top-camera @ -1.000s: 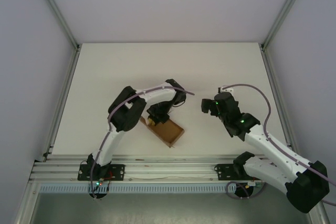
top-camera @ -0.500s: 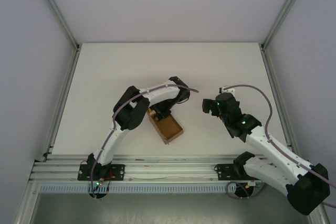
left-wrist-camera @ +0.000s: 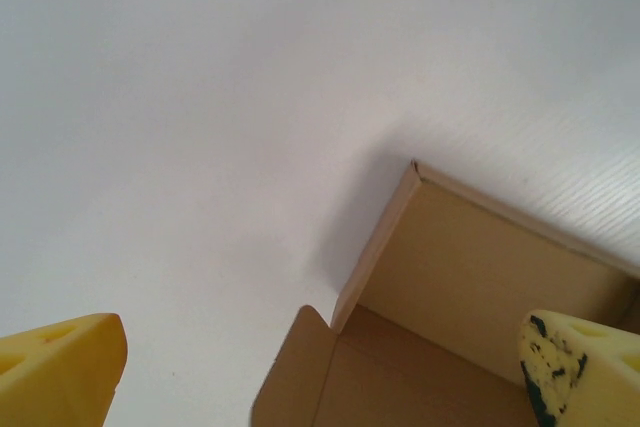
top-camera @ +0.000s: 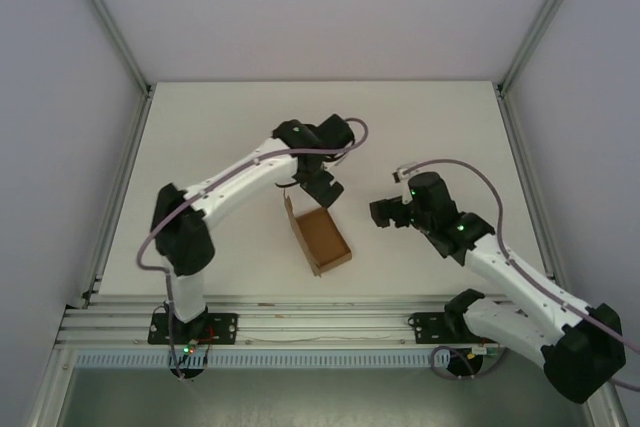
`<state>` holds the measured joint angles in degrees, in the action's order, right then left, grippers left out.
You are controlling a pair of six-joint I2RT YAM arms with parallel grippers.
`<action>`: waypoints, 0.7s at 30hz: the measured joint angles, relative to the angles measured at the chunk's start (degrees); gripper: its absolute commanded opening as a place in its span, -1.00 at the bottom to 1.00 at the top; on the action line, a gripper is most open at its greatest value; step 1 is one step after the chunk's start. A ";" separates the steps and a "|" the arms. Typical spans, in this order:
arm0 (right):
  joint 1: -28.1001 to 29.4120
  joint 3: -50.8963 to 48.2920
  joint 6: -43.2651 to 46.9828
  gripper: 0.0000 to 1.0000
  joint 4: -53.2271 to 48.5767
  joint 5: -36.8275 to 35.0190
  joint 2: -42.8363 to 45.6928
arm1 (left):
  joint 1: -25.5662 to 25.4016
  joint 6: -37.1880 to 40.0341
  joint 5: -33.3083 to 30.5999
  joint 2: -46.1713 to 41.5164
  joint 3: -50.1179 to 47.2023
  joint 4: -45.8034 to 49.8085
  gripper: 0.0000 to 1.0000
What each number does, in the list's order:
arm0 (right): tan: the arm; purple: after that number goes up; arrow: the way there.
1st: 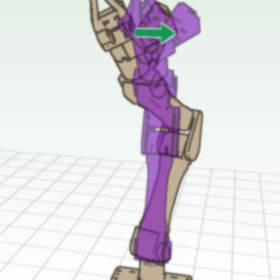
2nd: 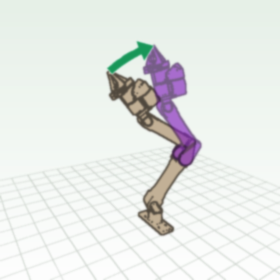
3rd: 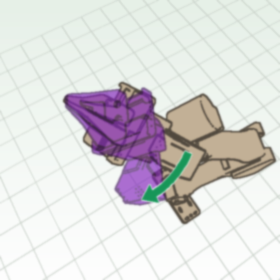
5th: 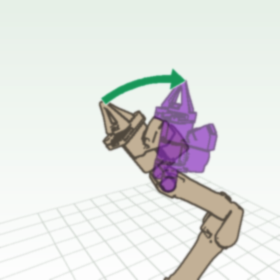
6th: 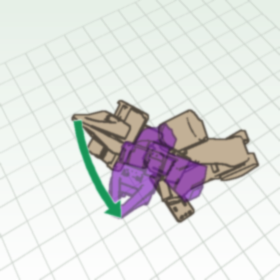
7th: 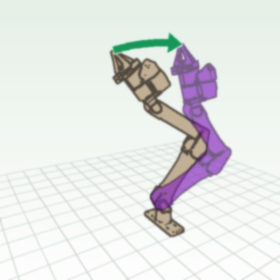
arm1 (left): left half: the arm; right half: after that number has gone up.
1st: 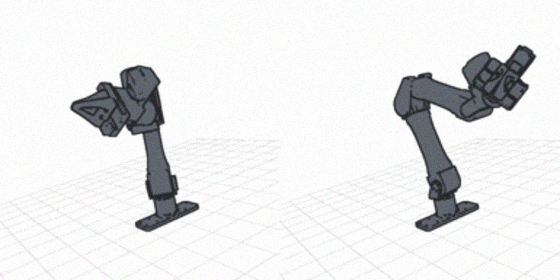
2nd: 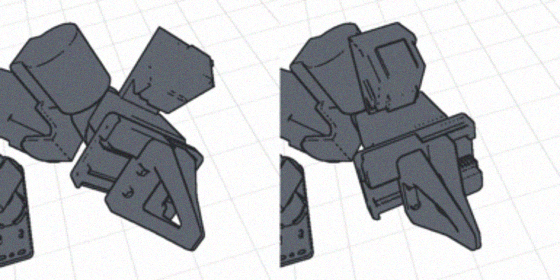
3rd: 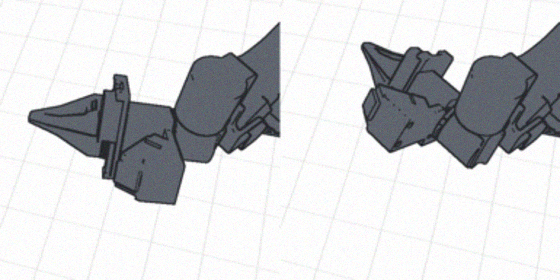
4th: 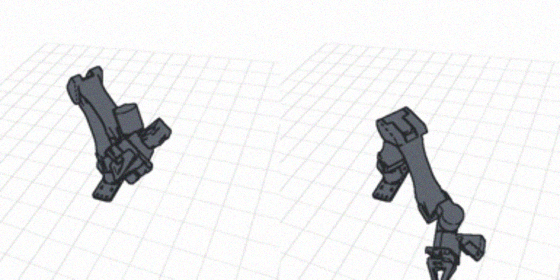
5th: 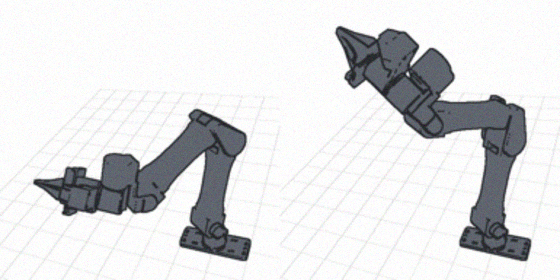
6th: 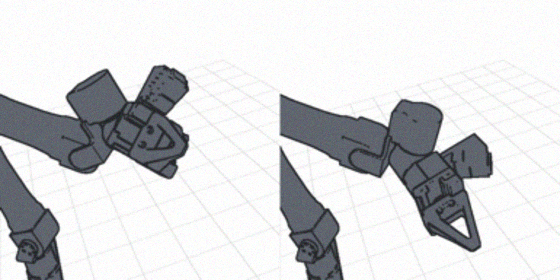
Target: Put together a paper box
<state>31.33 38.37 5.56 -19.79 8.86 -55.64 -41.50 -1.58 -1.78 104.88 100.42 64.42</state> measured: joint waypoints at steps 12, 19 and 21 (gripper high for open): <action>5.46 33.48 42.40 0.69 -7.26 23.63 -42.84 | 25.27 -21.14 3.93 -32.85 -42.21 -32.28 1.00; 8.09 53.72 55.30 0.43 -22.03 25.70 -62.84 | 26.64 -23.28 4.35 -39.10 -47.30 -34.47 1.00; 8.52 56.89 57.07 0.16 -24.96 25.64 -66.38 | 26.64 -23.50 4.35 -40.30 -47.93 -35.17 1.00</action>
<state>39.86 95.26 62.63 -44.75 34.50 -122.02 -14.85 -25.08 2.57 64.58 52.49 29.26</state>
